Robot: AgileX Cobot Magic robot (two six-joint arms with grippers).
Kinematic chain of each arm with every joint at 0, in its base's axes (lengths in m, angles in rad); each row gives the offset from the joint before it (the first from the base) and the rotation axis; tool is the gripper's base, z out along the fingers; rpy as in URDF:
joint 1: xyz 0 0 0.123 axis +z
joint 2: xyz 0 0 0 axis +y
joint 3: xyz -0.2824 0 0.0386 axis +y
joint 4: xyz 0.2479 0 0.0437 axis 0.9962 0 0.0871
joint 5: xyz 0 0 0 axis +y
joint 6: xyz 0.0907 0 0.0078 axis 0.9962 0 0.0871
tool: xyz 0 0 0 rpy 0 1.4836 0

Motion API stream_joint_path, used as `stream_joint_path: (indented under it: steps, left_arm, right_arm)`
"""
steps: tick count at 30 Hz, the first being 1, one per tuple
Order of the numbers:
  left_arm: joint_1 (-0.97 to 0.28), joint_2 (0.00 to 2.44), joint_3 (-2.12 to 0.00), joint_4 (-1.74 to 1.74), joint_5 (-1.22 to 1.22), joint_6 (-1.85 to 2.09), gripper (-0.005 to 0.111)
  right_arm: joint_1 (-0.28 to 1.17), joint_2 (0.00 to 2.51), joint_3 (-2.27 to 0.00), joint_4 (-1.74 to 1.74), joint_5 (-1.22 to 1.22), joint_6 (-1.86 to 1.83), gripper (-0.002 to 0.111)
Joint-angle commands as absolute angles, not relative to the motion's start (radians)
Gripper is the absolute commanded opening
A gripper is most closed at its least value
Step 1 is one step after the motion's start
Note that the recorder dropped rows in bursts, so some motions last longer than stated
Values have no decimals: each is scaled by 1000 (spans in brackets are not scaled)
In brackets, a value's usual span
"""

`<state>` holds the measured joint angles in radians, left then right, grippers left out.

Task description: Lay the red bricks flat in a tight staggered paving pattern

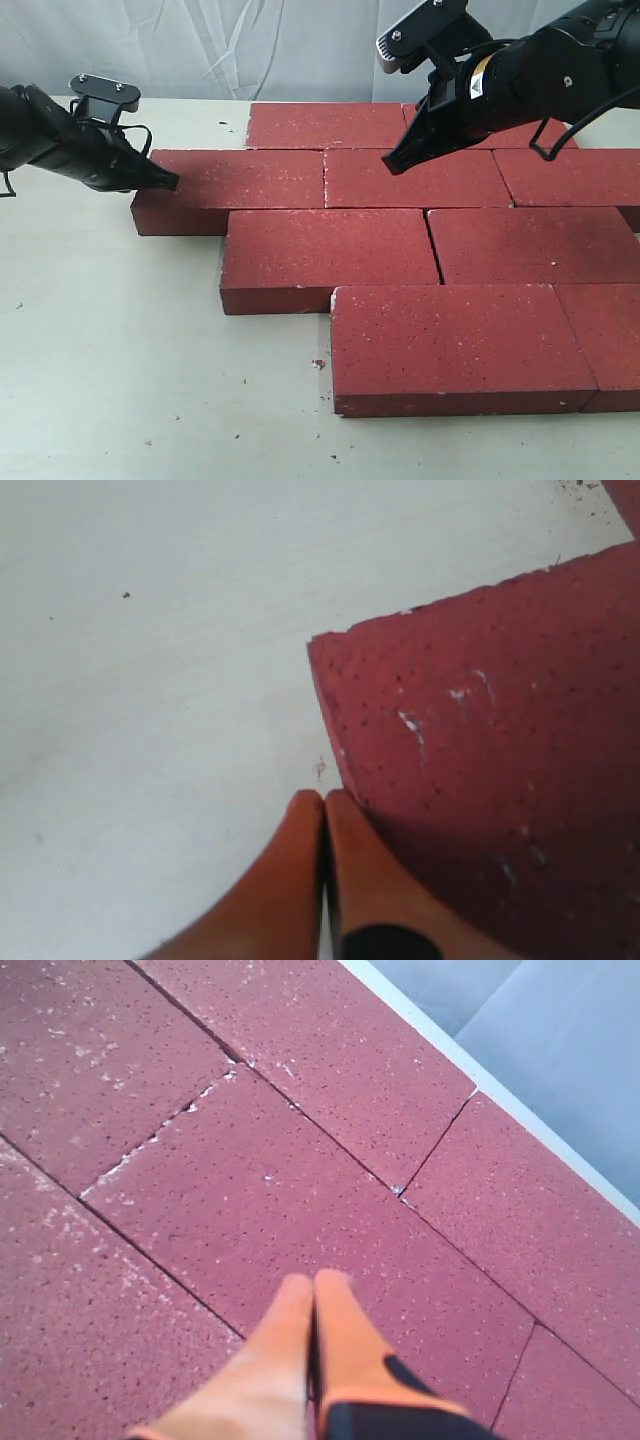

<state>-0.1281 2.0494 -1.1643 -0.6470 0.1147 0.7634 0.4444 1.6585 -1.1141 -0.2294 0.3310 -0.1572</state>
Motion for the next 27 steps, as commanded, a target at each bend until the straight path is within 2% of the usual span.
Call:
stream_joint_path:
  steps: [1,27]
  left_arm:
    - [-132,2037,-1169,-635,138,762,0]
    - [-50,1998,-1169,-641,199,760,0]
  right_arm:
    - [439,1651,-1111,-230,325,-156,-1]
    - [439,1651,-1111,-251,327,-156,-1]
